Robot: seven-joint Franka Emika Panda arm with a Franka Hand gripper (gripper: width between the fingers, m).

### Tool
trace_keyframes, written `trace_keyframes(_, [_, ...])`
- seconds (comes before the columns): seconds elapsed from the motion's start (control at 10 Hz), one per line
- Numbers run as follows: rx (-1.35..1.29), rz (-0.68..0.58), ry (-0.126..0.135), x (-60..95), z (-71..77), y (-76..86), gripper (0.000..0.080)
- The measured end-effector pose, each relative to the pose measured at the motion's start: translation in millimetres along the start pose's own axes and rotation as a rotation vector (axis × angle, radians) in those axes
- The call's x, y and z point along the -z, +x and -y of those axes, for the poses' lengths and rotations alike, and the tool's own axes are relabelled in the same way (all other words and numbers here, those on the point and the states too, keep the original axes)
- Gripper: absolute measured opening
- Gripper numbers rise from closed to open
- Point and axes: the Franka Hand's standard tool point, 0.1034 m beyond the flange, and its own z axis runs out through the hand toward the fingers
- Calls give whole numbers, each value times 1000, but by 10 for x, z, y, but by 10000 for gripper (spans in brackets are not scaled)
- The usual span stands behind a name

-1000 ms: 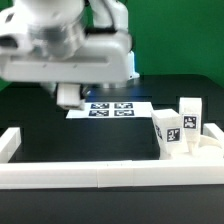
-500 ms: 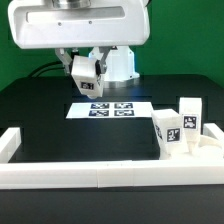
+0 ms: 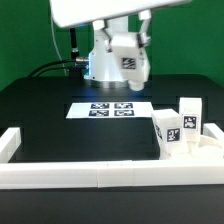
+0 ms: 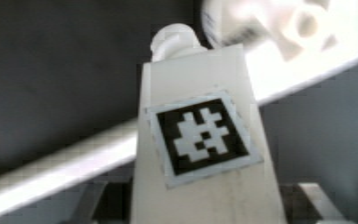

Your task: Assemble stool

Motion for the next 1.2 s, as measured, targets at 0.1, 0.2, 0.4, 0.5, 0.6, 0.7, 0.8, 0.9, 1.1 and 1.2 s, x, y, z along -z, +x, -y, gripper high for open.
trace_keyframes(0.1, [6, -10, 5, 2, 73, -42, 325])
trace_keyframes(0.2, [12, -108, 9, 21, 76, 52, 325])
trace_keyframes(0.4, [23, -232, 12, -1, 112, 32, 325])
trace_keyframes(0.5, [-3, -340, 42, 12, 266, -27, 325])
trace_keyframes(0.6, [14, -471, 71, 16, 413, -69, 325])
trace_keyframes(0.7, [30, -522, 77, -86, 480, -123, 325])
trace_keyframes(0.8, [29, -512, 70, -271, 517, -238, 325])
trace_keyframes(0.9, [29, -465, 65, -366, 547, -299, 325])
trace_keyframes(1.1, [32, -456, 62, -364, 539, -297, 325])
trace_keyframes(1.2, [36, -457, 61, -368, 532, -296, 325])
